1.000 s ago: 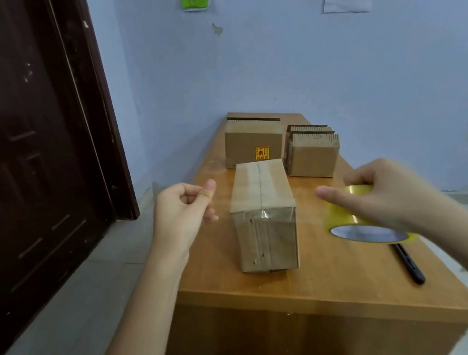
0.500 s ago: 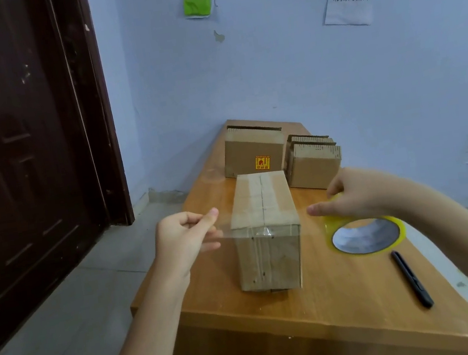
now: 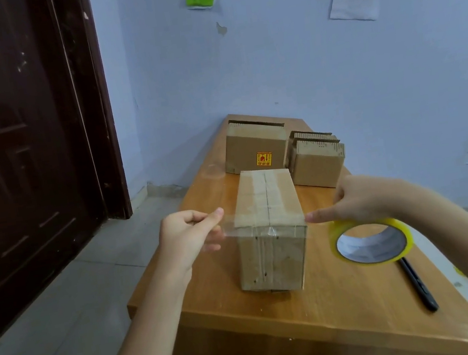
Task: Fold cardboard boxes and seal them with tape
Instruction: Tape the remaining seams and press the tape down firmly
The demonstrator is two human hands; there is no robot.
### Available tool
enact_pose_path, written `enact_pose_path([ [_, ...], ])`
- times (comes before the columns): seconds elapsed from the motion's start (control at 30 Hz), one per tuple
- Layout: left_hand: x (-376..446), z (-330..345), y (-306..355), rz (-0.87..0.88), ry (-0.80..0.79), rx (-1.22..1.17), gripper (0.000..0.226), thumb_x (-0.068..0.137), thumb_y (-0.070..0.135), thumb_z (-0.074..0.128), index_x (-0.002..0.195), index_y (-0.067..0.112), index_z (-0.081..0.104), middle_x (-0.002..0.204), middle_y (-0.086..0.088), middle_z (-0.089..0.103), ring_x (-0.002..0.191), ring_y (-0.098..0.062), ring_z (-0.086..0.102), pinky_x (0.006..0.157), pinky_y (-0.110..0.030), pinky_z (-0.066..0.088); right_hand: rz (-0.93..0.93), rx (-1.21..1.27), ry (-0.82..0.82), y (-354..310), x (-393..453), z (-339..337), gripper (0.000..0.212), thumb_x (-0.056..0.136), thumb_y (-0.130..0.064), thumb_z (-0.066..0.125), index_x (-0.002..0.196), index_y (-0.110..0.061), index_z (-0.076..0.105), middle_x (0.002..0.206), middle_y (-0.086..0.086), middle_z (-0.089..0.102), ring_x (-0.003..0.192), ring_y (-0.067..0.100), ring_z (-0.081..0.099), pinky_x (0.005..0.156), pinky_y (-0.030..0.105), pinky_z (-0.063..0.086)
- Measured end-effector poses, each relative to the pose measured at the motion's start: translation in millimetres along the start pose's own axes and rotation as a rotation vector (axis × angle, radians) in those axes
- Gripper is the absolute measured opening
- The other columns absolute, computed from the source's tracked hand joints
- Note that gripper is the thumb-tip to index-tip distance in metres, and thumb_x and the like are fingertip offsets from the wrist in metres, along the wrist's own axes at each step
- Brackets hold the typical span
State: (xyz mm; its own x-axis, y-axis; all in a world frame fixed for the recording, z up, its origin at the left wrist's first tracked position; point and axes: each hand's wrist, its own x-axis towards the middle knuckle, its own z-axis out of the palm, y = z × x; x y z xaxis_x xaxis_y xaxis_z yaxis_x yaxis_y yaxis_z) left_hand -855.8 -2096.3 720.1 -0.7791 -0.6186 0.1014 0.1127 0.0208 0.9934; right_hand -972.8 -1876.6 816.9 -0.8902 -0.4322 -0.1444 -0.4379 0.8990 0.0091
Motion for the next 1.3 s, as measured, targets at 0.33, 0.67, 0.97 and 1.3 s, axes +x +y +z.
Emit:
enact_pose_path([
  [0.33, -1.4, 19.1, -9.9, -0.082, -0.037, -0.012, 0.017, 0.081, 0.018, 0.074, 0.077, 0.004, 0.068, 0.068, -0.005, 0.070, 0.063, -0.018, 0.071, 0.051, -0.027, 0.056, 0.064, -0.006, -0.068, 14.0, 1.9, 8.8, 0.069, 0.068, -0.079, 0.055, 0.055, -0.013, 0.041, 0.053, -0.004, 0.035, 0.051, 0.014, 0.037, 0.054, 0.025, 0.030],
  [0.67, -12.4, 36.9, -19.9, -0.299, -0.055, -0.079, 0.023, 0.083, 0.029, 0.069, 0.078, 0.008, 0.065, 0.064, -0.001, 0.061, 0.057, -0.011, 0.056, 0.048, -0.022, 0.046, 0.025, 0.019, -0.098, 16.1, 4.7, 17.2, 0.063, 0.074, -0.077, 0.052, 0.053, -0.020, 0.035, 0.054, -0.008, 0.033, 0.050, 0.010, 0.034, 0.052, 0.024, 0.030],
  [0.97, -24.4, 45.4, -31.9, -0.301, -0.137, 0.117, 0.022, 0.098, 0.034, 0.045, 0.099, 0.013, 0.052, 0.075, -0.001, 0.052, 0.062, -0.011, 0.047, 0.054, -0.022, 0.041, 0.003, 0.076, -0.121, 17.0, 5.5, 16.2, 0.060, 0.075, -0.074, 0.055, 0.053, -0.022, 0.035, 0.055, -0.009, 0.034, 0.052, 0.009, 0.034, 0.054, 0.023, 0.030],
  [1.3, -68.9, 58.2, -26.1, 0.147, -0.295, -0.005, 0.060, 0.092, 0.047, 0.031, 0.146, 0.045, 0.004, 0.138, 0.031, 0.016, 0.130, 0.008, 0.017, 0.105, -0.019, 0.024, -0.013, 0.031, -0.123, 14.7, 7.9, 11.8, 0.060, 0.077, -0.072, 0.055, 0.054, -0.019, 0.036, 0.056, -0.007, 0.035, 0.051, 0.009, 0.035, 0.053, 0.023, 0.030],
])
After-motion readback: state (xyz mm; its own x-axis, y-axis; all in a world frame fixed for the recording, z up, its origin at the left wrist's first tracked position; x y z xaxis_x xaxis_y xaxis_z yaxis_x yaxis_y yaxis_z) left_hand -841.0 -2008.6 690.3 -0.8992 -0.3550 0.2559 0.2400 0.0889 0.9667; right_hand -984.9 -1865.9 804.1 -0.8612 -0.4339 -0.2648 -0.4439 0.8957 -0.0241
